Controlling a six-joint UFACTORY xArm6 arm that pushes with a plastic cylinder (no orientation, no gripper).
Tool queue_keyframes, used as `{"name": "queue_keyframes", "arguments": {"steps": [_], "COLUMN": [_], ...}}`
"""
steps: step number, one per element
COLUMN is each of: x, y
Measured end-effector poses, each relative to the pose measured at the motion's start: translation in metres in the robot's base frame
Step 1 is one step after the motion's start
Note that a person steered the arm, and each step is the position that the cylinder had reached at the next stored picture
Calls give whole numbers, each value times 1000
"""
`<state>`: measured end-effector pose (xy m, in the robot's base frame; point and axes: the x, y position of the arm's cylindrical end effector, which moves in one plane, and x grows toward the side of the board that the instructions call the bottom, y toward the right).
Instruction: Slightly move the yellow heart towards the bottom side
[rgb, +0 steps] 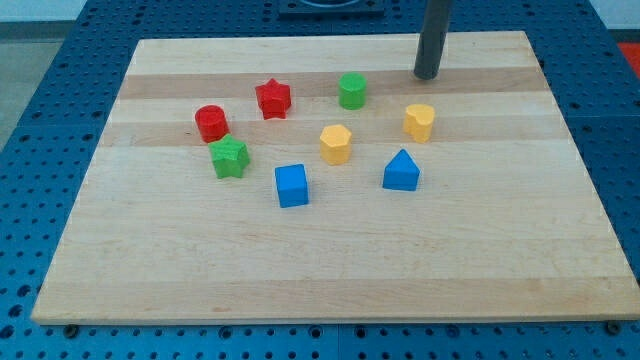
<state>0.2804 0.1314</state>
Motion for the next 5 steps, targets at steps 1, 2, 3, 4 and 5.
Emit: {"name": "queue_keyframes", "arguments": {"steps": [1, 2, 3, 4, 5], "x": [1, 24, 61, 88, 88], "y": [0, -1, -13, -21, -21]}}
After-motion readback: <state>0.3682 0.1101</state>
